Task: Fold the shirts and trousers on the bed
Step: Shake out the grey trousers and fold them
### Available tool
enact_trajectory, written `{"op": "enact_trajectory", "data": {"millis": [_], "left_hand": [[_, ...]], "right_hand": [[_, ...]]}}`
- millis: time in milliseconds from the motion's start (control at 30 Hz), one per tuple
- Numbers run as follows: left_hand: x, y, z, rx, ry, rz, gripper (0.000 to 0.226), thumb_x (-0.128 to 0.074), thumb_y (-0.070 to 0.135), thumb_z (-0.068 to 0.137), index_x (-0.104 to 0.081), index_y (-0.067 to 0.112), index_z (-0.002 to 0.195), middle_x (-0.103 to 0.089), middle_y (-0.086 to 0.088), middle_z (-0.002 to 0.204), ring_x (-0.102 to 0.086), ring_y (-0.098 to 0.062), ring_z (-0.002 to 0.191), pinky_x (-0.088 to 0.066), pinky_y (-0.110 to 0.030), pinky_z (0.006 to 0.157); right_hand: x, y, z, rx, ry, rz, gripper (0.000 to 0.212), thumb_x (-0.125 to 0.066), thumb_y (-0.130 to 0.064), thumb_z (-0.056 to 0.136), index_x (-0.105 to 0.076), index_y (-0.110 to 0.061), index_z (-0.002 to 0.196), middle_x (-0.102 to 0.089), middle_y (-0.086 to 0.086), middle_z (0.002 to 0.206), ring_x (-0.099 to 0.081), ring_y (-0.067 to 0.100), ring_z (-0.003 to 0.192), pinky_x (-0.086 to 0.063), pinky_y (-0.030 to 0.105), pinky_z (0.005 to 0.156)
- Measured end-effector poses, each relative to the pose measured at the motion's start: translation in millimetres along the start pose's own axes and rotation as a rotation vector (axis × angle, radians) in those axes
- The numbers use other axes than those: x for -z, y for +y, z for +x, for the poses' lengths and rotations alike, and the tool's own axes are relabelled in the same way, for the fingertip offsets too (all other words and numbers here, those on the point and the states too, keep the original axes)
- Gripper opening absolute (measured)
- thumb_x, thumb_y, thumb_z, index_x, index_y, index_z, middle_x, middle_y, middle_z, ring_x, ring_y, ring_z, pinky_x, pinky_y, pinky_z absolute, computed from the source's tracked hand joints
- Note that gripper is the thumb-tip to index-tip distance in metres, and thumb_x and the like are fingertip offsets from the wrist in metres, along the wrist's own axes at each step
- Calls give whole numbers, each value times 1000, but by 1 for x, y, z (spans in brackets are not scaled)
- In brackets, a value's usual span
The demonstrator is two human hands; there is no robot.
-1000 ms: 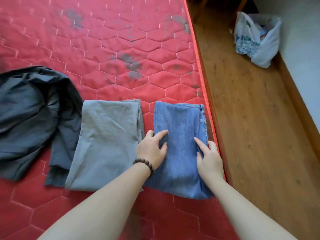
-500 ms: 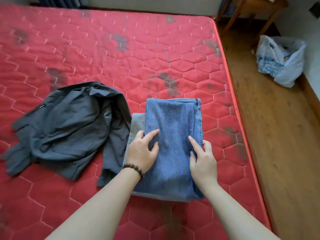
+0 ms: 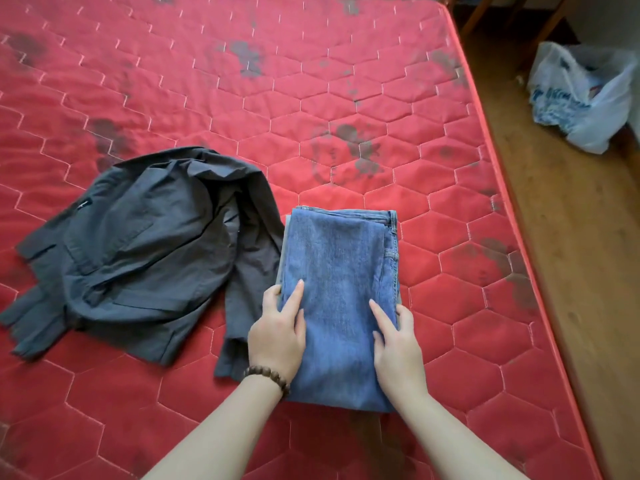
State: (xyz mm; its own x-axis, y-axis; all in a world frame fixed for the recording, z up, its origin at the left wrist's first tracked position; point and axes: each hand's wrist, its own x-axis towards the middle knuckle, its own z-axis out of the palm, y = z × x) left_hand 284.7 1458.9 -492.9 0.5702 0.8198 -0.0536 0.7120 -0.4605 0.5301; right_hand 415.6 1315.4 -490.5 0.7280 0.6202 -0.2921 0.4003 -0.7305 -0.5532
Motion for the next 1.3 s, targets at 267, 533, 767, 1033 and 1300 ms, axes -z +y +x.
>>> {"op": "enact_trajectory", "data": {"millis": [267, 533, 767, 1033, 1300], "left_hand": [[-13, -19, 8, 167, -216, -4, 63, -57, 37, 91, -28, 43, 146, -39, -13, 131, -42, -33, 116, -38, -39, 101], [-5, -29, 34, 181, -436, 23, 75, -59, 51, 84, -14, 56, 144, -62, -13, 110, -58, -33, 106, -46, -36, 94], [-5, 5, 21, 162, -367, 60, 73, -55, 47, 87, -13, 48, 147, -48, -7, 110, -59, -31, 101, -45, -36, 92], [-40, 90, 2, 91, -264, -79, 64, -56, 41, 89, -23, 49, 144, -39, -1, 100, -57, -26, 84, -50, -35, 81], [-111, 156, -24, -10, -253, 41, 69, -50, 48, 87, -25, 32, 149, -37, -19, 139, -41, -33, 129, -38, -44, 106]], "right_hand": [[4, 9, 11, -126, -43, -178, 89, -53, -66, 82, 10, -55, 144, -6, 2, 158, -27, 29, 137, -32, 46, 107], [0, 14, 33, -233, -166, 76, 110, -71, -62, 70, 21, -66, 129, -38, 4, 109, -56, 25, 89, -46, 33, 85], [13, 20, 38, -59, -138, 98, 107, -74, -36, 79, 11, -62, 139, -49, -3, 104, -54, 18, 96, -45, 34, 84], [78, 70, 39, 0, 14, -3, 92, -66, -31, 87, 2, -66, 138, -41, -6, 92, -53, 16, 74, -49, 35, 72], [127, 167, 34, -112, 202, -331, 75, -62, -35, 90, -14, -39, 148, -28, 14, 150, -37, 34, 132, -33, 51, 107]]}}
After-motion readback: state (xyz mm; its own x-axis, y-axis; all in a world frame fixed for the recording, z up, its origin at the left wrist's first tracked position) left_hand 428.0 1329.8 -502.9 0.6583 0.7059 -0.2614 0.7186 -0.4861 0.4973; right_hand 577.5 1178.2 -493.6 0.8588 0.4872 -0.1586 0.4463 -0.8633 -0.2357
